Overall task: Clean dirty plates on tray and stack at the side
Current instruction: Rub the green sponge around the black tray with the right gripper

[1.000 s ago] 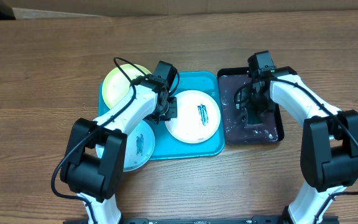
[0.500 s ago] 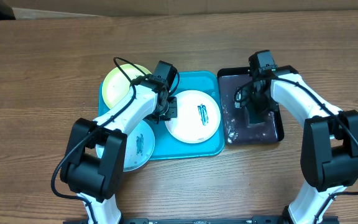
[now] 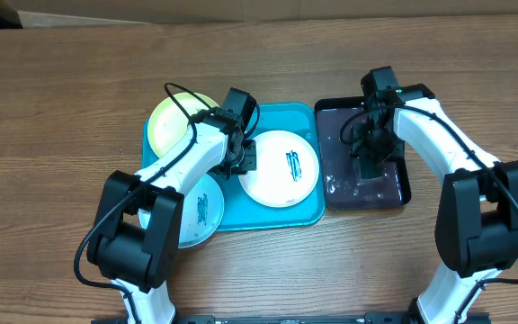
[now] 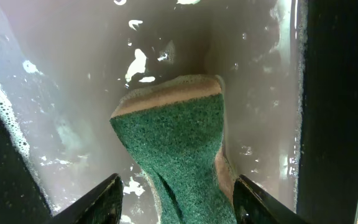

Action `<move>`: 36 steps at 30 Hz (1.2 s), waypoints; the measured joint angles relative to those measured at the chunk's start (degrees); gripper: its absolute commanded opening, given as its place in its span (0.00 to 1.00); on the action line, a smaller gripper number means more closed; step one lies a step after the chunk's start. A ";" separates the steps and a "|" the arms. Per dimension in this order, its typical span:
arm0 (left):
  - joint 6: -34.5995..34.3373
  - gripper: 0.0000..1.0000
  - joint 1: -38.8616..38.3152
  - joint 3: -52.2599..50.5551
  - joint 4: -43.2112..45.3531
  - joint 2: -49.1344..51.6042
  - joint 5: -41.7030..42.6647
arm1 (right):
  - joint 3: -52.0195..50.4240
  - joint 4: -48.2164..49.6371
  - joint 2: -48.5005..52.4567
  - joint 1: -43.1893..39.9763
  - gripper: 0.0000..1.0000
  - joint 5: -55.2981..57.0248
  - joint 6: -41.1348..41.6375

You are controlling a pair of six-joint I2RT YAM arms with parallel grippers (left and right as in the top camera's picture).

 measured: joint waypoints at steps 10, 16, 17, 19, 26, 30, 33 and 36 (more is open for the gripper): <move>0.00 0.15 0.00 0.00 -0.02 0.00 0.00 | -4.07 4.02 0.00 0.02 0.47 0.00 -0.09; 0.00 0.15 0.00 0.00 -0.02 0.00 0.00 | -5.60 5.53 0.00 0.02 0.30 0.00 0.00; 0.00 0.15 0.00 0.00 0.00 0.00 0.00 | -5.99 5.77 0.00 0.00 0.23 0.00 -0.13; 0.00 0.15 0.00 0.00 0.00 0.00 0.00 | -6.10 5.77 0.00 0.02 0.11 0.02 0.07; 0.00 0.16 0.00 0.00 -0.02 0.00 0.00 | -4.98 2.43 0.00 0.02 0.04 0.02 -0.85; -0.02 0.18 0.00 0.00 0.00 0.00 0.00 | -0.81 -1.88 -0.02 0.02 0.04 0.13 -1.27; 0.00 0.18 0.00 0.00 0.00 0.00 0.00 | 2.51 -4.17 -0.28 0.02 0.04 0.28 -1.29; -0.02 0.20 0.00 0.00 0.00 0.00 0.00 | 3.85 -6.12 -1.20 0.02 0.04 0.42 -1.27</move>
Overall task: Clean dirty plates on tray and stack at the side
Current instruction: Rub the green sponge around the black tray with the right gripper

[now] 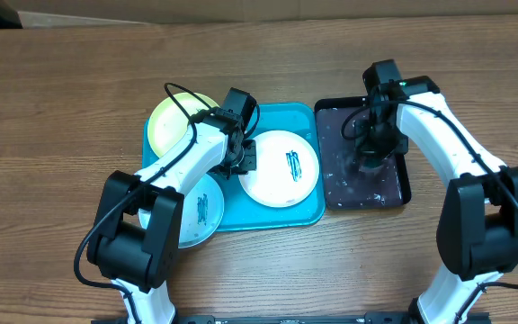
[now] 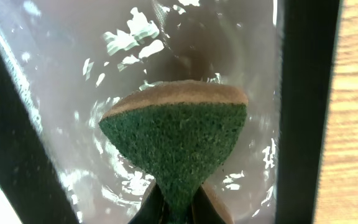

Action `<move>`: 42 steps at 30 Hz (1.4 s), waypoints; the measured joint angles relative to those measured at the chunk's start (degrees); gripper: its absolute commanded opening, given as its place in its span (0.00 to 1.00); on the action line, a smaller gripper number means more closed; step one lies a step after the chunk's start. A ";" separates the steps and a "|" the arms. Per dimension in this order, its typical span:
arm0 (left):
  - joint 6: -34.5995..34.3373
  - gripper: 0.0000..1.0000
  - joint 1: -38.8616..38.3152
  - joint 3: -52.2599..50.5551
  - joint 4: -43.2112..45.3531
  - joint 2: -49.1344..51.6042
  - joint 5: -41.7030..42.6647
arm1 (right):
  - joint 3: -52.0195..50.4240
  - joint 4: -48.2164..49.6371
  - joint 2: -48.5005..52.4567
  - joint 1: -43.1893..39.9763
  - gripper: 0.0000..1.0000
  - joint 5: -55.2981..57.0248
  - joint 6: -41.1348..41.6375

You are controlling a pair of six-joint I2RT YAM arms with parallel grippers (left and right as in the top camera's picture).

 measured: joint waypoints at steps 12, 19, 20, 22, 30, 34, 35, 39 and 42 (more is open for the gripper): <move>0.02 0.21 0.00 0.00 0.00 0.00 0.00 | 0.04 -1.46 -0.44 0.00 0.04 -0.92 0.00; 0.02 0.21 0.02 0.00 0.02 0.00 0.00 | -3.41 4.59 -0.55 0.00 0.04 -3.93 0.00; 0.02 0.21 0.00 0.00 0.02 0.00 0.00 | -4.87 6.16 -0.55 0.00 0.04 -4.02 0.00; 0.02 0.21 0.00 0.00 0.02 0.00 0.00 | -7.76 8.66 -0.55 0.00 0.05 -4.24 0.00; 0.02 0.22 0.00 0.00 0.02 0.00 0.00 | -12.98 12.59 -0.55 0.00 0.18 -4.87 0.02; 0.02 0.19 0.00 0.00 0.02 0.00 0.00 | -12.98 12.63 -0.55 0.00 0.10 -4.92 0.00; 0.00 0.18 0.00 0.00 0.02 0.00 0.00 | -12.98 12.66 -0.55 0.00 0.04 -4.92 -0.07; 0.00 0.16 0.00 0.00 0.02 0.00 0.00 | -12.98 12.68 -0.55 0.00 0.04 -4.92 0.00; -0.02 0.14 0.00 0.00 0.02 0.00 0.00 | -12.98 12.41 -0.55 0.00 0.04 -4.94 -0.02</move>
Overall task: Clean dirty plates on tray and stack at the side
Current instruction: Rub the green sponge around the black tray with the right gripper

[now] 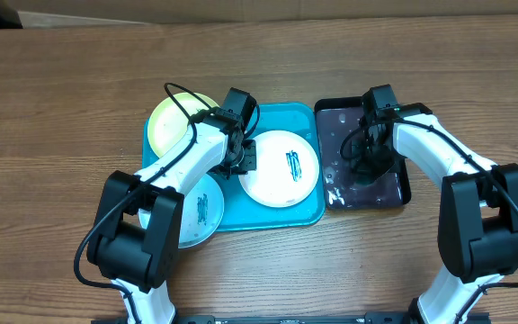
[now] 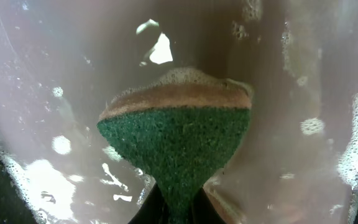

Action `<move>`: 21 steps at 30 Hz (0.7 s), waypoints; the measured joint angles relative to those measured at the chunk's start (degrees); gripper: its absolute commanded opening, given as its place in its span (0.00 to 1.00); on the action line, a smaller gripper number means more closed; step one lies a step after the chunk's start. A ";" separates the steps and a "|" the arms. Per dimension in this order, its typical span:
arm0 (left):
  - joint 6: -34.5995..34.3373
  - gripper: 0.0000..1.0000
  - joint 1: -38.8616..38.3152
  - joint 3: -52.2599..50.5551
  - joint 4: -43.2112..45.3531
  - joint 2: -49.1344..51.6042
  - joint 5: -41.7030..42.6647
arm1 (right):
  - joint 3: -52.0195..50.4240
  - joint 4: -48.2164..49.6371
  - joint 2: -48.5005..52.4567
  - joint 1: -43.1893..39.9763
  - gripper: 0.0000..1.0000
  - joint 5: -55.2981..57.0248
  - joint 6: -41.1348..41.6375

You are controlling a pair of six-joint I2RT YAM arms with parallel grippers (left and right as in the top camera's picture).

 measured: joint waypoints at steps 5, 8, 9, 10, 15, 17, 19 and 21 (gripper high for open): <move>0.00 0.12 0.00 0.00 -0.02 0.00 0.00 | 1.55 -4.59 0.00 0.00 0.04 0.02 0.02; -0.11 0.11 0.00 0.00 -0.02 0.00 0.00 | 4.11 -7.30 0.00 0.00 0.04 0.00 0.04; -0.13 0.10 0.00 0.00 -0.02 0.00 0.00 | 5.16 -7.98 0.00 0.00 0.04 0.02 0.04; -0.13 0.10 0.00 0.00 -0.02 0.00 -0.02 | 6.40 -8.87 0.00 0.00 0.04 0.00 0.04; -0.15 0.04 0.02 0.00 -0.02 0.00 0.00 | 9.27 -10.47 0.00 0.00 0.04 0.02 0.02; -0.15 0.04 0.00 0.00 -0.02 0.00 0.00 | 9.27 -10.88 0.00 0.00 0.04 0.00 0.04; -0.15 0.04 0.00 0.00 -0.04 0.00 0.00 | 9.27 -10.78 0.00 0.00 0.04 -0.17 0.02; -0.15 0.04 0.00 0.00 -0.07 0.00 0.00 | 9.27 -10.75 0.00 0.00 0.04 -0.57 0.07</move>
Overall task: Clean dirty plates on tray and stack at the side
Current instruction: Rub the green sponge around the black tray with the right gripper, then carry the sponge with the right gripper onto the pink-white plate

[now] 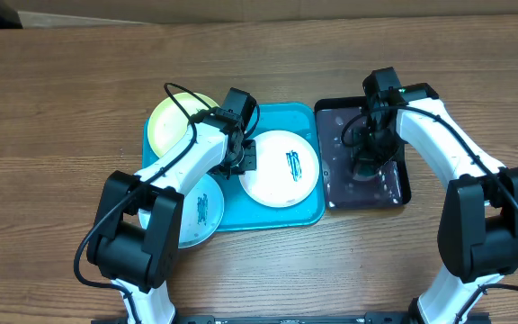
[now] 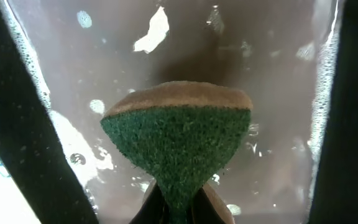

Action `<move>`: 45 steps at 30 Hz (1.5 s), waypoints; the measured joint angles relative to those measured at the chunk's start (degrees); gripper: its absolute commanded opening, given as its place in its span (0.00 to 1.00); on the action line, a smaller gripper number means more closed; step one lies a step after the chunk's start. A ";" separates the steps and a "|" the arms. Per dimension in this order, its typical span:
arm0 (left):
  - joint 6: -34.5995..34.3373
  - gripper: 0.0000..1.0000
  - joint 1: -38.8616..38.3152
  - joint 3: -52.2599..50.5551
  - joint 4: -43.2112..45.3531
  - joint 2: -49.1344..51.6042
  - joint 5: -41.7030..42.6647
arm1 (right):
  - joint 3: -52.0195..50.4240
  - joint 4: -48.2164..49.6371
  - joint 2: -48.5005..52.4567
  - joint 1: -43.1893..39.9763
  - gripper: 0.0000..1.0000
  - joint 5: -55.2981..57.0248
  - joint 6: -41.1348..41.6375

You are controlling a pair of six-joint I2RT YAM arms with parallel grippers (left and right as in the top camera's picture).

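Note:
A teal tray (image 1: 308, 211) holds a white plate (image 1: 281, 168) with blue marks and a pale green plate (image 1: 174, 121). A second marked white plate (image 1: 196, 211) lies at the tray's lower left corner, partly under the left arm. My left gripper (image 1: 245, 158) rests at the left rim of the middle white plate; its jaws are hidden from above. My right gripper (image 2: 178, 200) is shut on a green and tan sponge (image 2: 176, 134), pinching its middle. It holds the sponge over the soapy water in the black basin (image 1: 406, 191).
The basin stands right against the tray's right side, and its dark walls (image 2: 17, 124) flank the sponge on both sides. Foam patches float on the murky water (image 2: 272, 93). Bare wooden table (image 1: 61, 135) surrounds the tray and basin.
My right gripper, still pinching the sponge, has shifted a little toward the basin's far side. Both basin walls now show in the wrist view. The left arm and plates are unchanged.
First my right gripper stood open around the sponge in the basin. Then it was shut on the sponge, squeezing its middle. After that it held the sponge in foamy water near the basin's front, and now nearer the middle. My left arm stayed at the white plate throughout.

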 measured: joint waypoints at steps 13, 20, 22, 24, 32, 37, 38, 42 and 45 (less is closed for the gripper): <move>-1.70 0.04 0.00 0.00 -1.03 0.00 -1.79 | 3.52 -4.31 0.00 0.00 0.04 -1.09 -0.02; -2.38 0.04 0.00 0.00 -1.27 0.00 -2.40 | 6.19 -5.66 0.00 0.00 0.04 -1.14 -0.04; -2.64 0.04 0.00 0.00 -1.36 0.00 -2.78 | 6.19 -5.62 0.00 0.02 0.04 -1.18 -0.02; -3.19 0.04 0.00 0.00 -1.53 0.00 -3.17 | 6.10 -5.14 0.00 0.07 0.04 -1.33 -0.04; -4.31 0.04 0.00 0.02 -1.66 0.00 -3.50 | 0.68 0.33 0.00 0.07 0.04 -1.60 -0.02; -4.31 0.04 0.00 0.00 -1.66 0.00 -3.50 | -0.52 0.22 0.00 0.07 0.04 -1.97 -0.04; -4.31 0.04 0.00 0.02 -1.66 0.00 -3.50 | -0.42 -0.22 0.00 0.07 0.04 -2.01 -0.02; -4.31 0.04 0.00 0.02 -1.66 0.00 -3.50 | 2.38 -4.90 0.00 0.07 0.04 -1.99 -0.02; -4.31 0.04 0.00 0.02 -1.66 0.00 -3.50 | 7.21 -8.20 0.00 0.20 0.04 -2.01 -0.04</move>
